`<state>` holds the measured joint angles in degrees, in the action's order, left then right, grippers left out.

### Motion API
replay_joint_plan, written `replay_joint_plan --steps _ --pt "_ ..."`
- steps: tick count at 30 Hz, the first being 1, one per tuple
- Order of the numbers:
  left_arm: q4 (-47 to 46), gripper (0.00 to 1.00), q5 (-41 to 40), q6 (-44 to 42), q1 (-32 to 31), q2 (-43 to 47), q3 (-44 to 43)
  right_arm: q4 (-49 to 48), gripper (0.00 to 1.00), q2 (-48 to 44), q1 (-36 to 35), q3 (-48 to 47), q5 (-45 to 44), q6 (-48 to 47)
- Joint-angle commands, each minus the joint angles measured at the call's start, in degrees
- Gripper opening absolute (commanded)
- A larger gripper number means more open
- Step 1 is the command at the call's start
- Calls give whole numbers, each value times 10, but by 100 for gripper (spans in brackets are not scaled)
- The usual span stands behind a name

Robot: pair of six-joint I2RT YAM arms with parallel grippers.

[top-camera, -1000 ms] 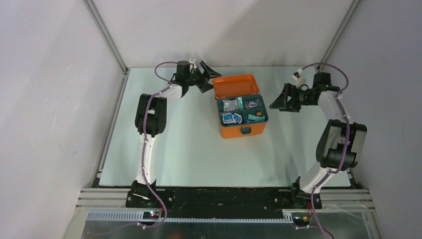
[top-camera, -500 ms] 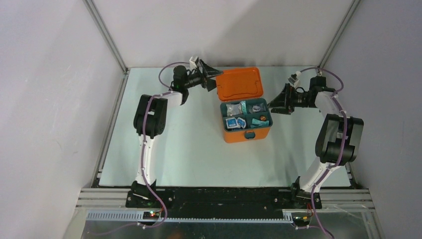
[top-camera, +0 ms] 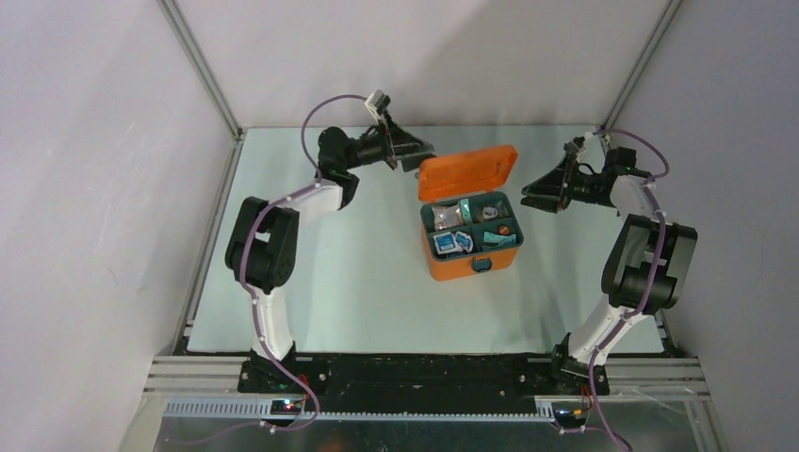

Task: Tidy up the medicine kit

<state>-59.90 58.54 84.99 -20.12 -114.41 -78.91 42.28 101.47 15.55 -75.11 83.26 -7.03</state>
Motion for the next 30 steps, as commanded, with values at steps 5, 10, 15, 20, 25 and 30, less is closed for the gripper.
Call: replay_joint_plan --steps 5,10,15,20,25,30 --pt "-35 100 60 -26 -90 65 117 89 99 -36 61 1 31 -52" --pt "-29 100 34 -42 -91 95 141 105 100 -111 66 50 -30 -93" --pt "272 100 -32 -309 -79 157 77 -47 99 -209 65 189 -108 46" --pt "633 100 -195 -601 -88 186 -1 -120 99 -241 51 265 -144 134" --pt "676 100 -296 -707 -92 146 -38 -136 99 -251 24 298 -123 160" --pt "681 100 -243 -702 -100 67 -76 -255 100 -263 -31 342 -90 225"
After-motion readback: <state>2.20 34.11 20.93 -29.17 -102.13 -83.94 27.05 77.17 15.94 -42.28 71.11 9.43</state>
